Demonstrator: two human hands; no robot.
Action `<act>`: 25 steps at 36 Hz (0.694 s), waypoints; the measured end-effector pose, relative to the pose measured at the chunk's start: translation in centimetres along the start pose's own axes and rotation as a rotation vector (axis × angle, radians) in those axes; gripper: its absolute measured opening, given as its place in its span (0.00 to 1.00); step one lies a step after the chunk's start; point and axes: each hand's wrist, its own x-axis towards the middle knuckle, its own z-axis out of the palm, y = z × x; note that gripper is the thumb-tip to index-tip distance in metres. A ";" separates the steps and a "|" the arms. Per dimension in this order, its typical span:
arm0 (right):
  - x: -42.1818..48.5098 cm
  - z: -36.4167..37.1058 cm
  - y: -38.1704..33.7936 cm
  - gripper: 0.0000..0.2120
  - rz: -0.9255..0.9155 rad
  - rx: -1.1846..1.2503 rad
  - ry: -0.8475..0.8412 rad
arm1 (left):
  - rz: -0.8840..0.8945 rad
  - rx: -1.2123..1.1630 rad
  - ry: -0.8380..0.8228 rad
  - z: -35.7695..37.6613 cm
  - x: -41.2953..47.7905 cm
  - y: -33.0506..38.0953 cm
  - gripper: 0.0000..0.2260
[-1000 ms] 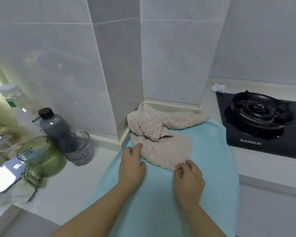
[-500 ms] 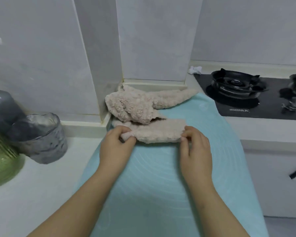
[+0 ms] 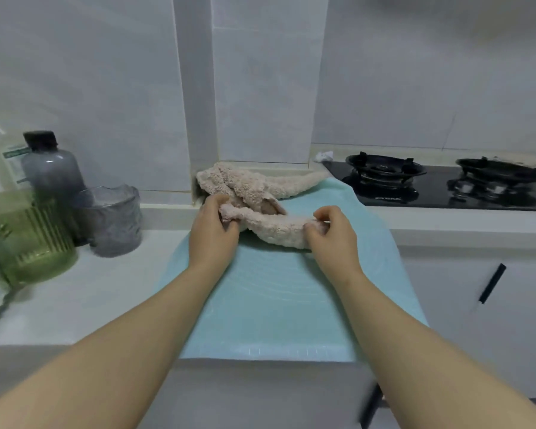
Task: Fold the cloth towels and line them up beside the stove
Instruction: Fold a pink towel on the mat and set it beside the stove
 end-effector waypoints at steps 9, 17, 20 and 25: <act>0.5 0.8 0.2 0.26 -0.123 -0.069 -0.205 | -0.033 -0.224 0.060 0.5 1.0 -0.3 0.13; 1.3 1.4 0.6 0.13 -0.066 -0.166 -0.219 | 0.018 -0.261 0.122 0.7 2.0 -0.1 0.10; 1.2 1.1 -0.1 0.06 -0.050 0.041 -0.073 | 0.018 -0.392 0.201 0.0 1.7 0.7 0.11; 0.8 -0.2 -1.6 0.08 0.051 0.527 0.064 | 0.194 -0.457 0.386 -1.2 0.8 1.6 0.17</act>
